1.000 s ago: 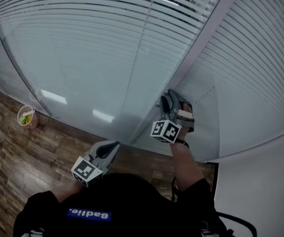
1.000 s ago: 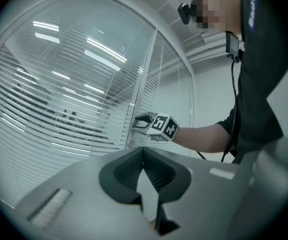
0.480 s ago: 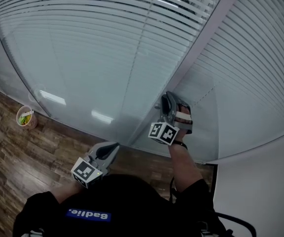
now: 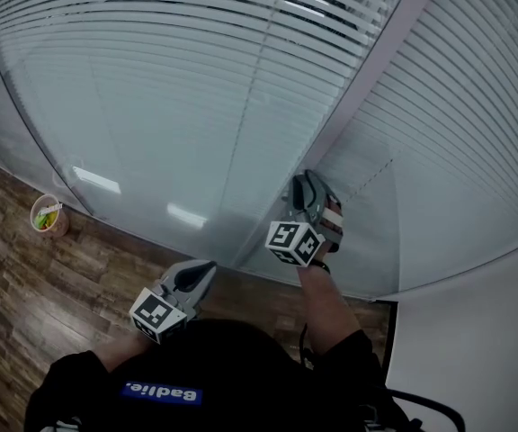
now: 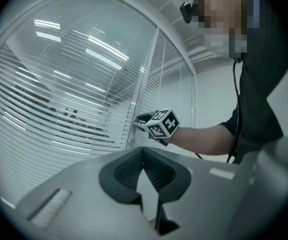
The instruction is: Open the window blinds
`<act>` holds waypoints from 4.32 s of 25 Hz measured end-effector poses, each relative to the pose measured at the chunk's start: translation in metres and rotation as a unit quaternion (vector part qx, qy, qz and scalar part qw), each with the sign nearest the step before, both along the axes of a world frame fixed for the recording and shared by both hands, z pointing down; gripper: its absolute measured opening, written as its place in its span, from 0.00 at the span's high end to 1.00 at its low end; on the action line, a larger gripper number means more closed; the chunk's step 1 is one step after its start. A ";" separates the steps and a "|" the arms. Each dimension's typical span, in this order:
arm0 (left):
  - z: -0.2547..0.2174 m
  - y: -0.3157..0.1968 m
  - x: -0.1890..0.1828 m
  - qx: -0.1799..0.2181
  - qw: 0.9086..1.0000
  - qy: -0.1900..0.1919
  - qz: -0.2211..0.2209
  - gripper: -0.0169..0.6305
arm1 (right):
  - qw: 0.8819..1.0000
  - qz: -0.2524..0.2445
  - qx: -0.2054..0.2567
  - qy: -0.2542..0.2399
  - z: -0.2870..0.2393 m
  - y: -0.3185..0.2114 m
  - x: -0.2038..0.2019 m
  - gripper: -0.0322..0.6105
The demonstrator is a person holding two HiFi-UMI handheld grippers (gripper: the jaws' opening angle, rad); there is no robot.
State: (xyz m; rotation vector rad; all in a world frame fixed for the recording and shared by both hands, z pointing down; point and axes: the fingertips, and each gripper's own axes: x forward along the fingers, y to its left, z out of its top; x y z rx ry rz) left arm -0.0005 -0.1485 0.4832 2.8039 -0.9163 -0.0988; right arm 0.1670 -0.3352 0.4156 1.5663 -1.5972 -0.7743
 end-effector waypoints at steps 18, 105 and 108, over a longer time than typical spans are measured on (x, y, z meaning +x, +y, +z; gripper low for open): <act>-0.001 -0.004 0.001 0.001 1.000 0.000 0.009 0.97 | 0.999 0.000 -0.018 0.032 -0.002 0.002 -0.005 0.71; 0.003 -0.004 0.002 0.003 1.000 -0.010 0.015 0.97 | 0.985 0.044 0.006 -0.167 -0.004 -0.001 0.006 0.75; 0.004 -0.005 0.003 0.002 1.000 -0.009 0.016 0.97 | 0.991 0.046 0.006 -0.126 -0.002 -0.002 0.006 0.75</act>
